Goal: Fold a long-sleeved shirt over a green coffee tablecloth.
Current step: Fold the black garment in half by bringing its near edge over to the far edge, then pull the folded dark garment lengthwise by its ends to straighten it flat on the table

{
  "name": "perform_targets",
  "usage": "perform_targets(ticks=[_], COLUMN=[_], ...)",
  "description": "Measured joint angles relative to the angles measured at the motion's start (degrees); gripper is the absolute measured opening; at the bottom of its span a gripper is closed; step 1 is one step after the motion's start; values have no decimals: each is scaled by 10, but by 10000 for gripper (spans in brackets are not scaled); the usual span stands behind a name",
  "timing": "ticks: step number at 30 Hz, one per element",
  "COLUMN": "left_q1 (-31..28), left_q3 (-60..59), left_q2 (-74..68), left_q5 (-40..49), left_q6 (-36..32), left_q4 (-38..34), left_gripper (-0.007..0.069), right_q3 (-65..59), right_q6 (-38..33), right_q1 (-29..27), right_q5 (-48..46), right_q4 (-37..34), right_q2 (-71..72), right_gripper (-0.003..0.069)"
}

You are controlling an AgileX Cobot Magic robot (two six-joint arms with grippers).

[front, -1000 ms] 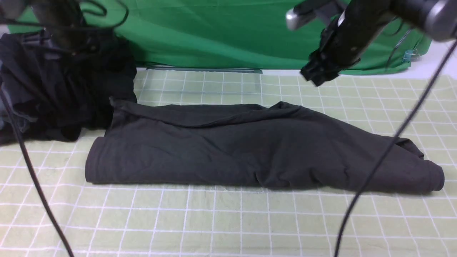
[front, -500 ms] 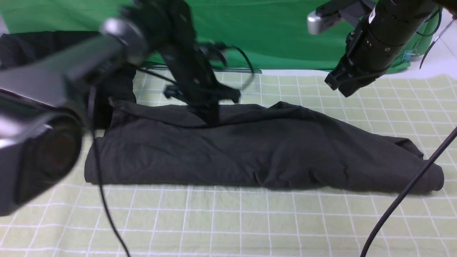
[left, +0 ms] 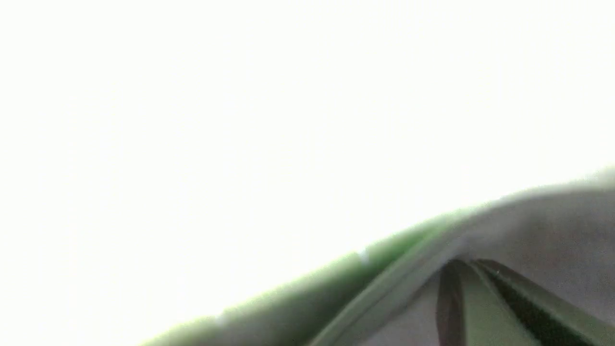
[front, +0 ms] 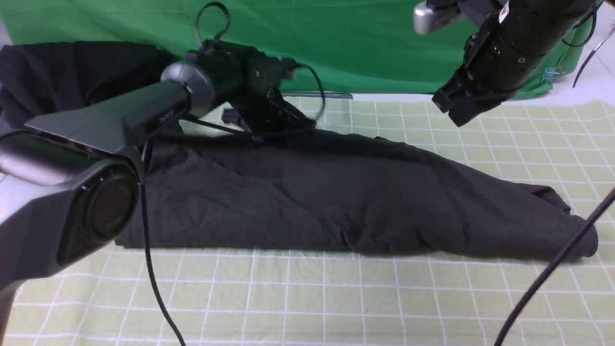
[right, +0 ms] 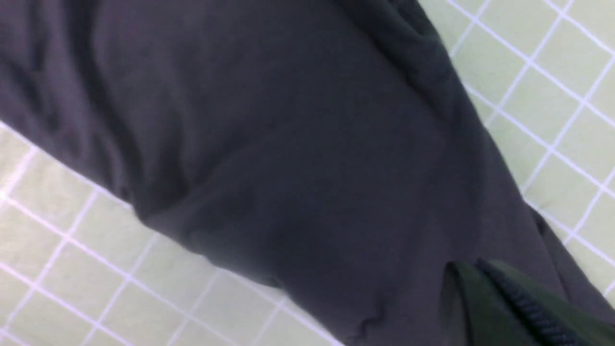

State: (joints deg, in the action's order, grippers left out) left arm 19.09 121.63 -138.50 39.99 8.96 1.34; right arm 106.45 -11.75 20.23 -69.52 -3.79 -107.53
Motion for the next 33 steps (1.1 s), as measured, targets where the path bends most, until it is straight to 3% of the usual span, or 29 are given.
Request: perform_targets(ticks=[2,6,11,19,22,27,33], left_q1=[-12,-44,-41,-20,-11,-11,-13], left_q3=[19,119,124,-51,-192,-350,-417], left_q2=[-1,4,38,163,214,225,231], left_q5=[3,174,280,288,233,117,48], left_q6=[18,-18,-47,-85,-90,-82,-69], left_q4=[-2,-44,-54,-68,-72,-63,-61], left_gripper=[-4,-3,-3,-3,-3,-3,-3], right_q3=[0,-13,-65,-159,-165,-166,-166], right_q6=[0,0,-1,-10,-27,-43,-45], right_q1=[0,0,-21,-187,-248,-259,-258], right_q5=[0,0,1,37,70,107,138], right_q4=[-2,16,56,24,-22,-42,-54], right_q2=[8,47,78,65,19,-58,-120], right_gripper=[3,8,1,18,171,400,430])
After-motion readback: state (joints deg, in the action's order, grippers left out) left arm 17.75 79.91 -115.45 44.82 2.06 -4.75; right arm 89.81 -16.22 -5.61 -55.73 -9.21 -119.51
